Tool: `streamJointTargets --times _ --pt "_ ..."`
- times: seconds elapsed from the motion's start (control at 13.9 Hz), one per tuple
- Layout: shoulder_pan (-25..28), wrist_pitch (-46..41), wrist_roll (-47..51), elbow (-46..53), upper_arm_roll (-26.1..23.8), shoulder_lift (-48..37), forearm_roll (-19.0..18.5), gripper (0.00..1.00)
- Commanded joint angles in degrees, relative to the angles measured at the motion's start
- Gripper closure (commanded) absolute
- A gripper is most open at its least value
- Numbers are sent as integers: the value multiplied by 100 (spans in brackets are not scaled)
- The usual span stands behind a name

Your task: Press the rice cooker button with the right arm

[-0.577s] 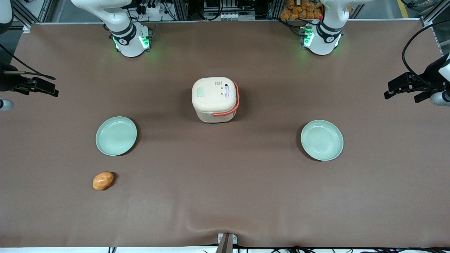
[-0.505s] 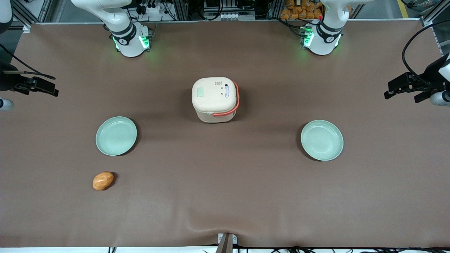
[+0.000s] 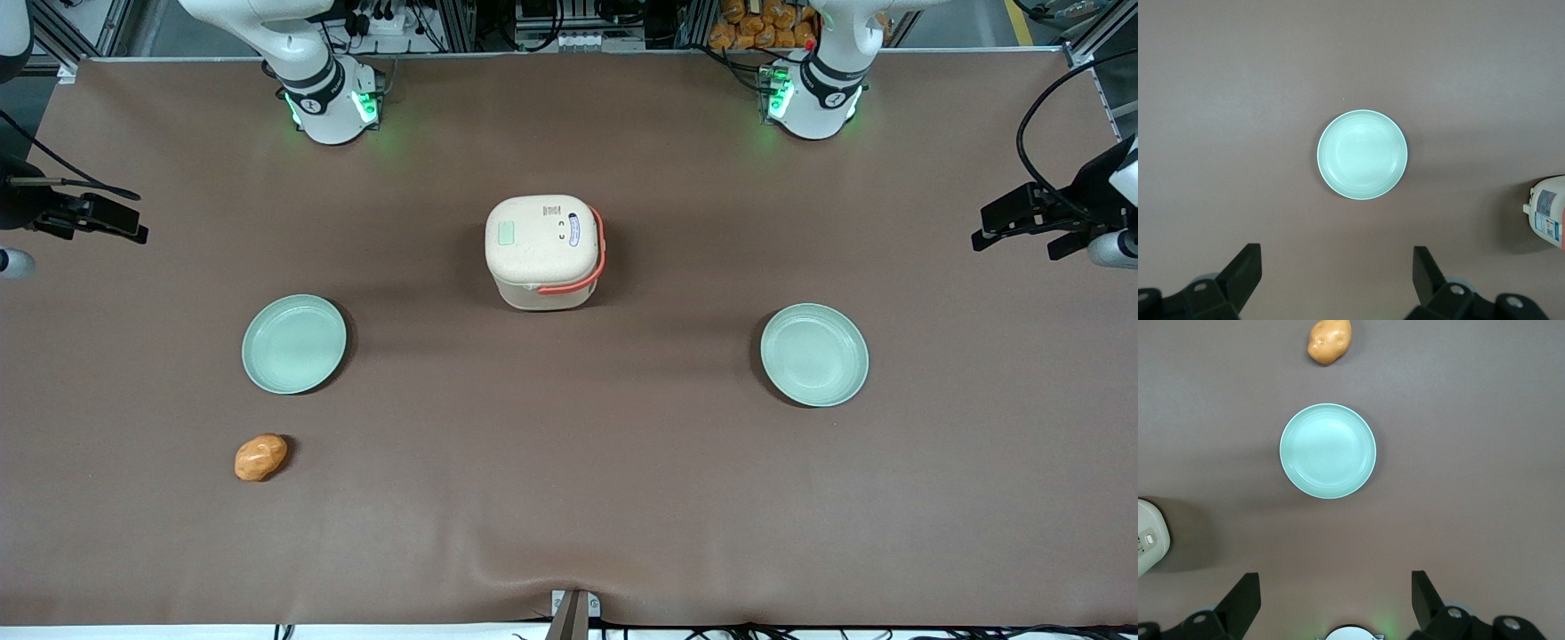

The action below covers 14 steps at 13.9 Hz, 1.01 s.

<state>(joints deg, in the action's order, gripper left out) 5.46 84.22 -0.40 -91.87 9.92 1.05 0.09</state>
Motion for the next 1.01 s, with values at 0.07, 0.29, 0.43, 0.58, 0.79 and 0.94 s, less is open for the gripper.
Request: streamJointTargets --times 0.07,0.29,0.43,0.58,0.79,0.94 --pt "-1 -72 -65 29 -42 -96 9 0" --pt "43 -99 -240 82 -139 -114 0 0" --pt "95 -221 -417 81 -148 -88 0 0" --pt "210 -336 -408 82 -157 -96 0 0" --pt "656 -292 -417 90 -148 -44 131 0" --pt "982 -275 -391 125 -122 0 394 11"
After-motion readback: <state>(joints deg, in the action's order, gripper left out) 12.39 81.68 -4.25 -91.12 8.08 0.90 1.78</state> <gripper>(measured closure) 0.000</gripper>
